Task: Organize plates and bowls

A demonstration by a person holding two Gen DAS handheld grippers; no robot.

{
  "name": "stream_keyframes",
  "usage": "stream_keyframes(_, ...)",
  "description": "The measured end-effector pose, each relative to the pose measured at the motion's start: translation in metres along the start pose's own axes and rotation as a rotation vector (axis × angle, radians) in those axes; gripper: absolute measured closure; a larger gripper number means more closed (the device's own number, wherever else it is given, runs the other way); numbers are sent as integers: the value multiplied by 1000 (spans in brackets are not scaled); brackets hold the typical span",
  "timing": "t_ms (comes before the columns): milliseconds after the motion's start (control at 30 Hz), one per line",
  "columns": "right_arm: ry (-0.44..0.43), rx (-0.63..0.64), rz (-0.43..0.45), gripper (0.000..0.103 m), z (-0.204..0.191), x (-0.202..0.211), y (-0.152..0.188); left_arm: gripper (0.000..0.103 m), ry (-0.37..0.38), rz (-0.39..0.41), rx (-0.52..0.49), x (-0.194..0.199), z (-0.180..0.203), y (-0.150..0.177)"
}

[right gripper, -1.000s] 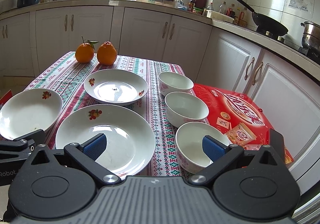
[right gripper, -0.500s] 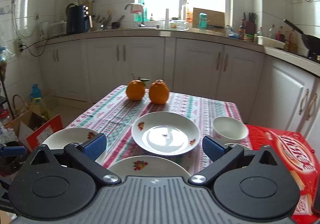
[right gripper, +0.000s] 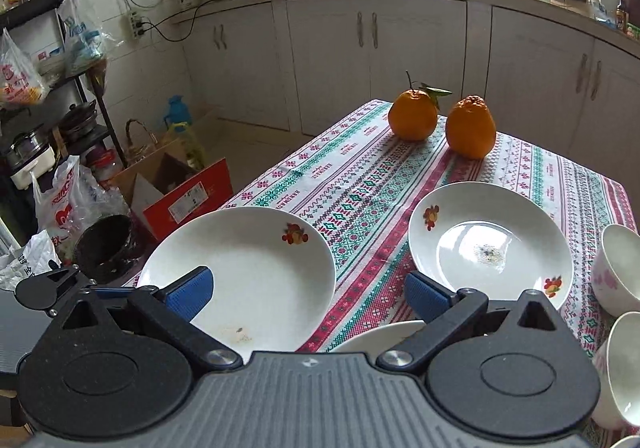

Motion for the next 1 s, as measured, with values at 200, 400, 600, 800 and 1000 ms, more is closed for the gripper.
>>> stream_keyframes(200, -33, 30, -62, 0, 0, -29, -6, 0, 23, 3, -23, -7, -6, 4)
stream_keyframes(400, -85, 74, -128, 0, -3, -59, -13, 0, 27, 24, -38, -7, -6, 3)
stream_keyframes(600, -164, 90, -209, 0, -4, -95, -13, 0, 38, 34, -43, -7, -9, 1)
stream_keyframes(800, -217, 77, -258, 17, -7, -112, -11, 1, 55, 37, -51, -7, -12, -2)
stream_keyframes(1000, -245, 81, -284, 25, -7, -120, -10, 1, 85, 52, -93, -2, -8, -2)
Point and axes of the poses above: each gripper's, at about its wrist camera, not at the fingertips, and x roughly against the way its jaws point, z to its right, y to its underside, the point moved 9 cm from there along -x, roughly the way its jaws point, and after that the axes turned 1 degree about -z, right-handed, at the moved point
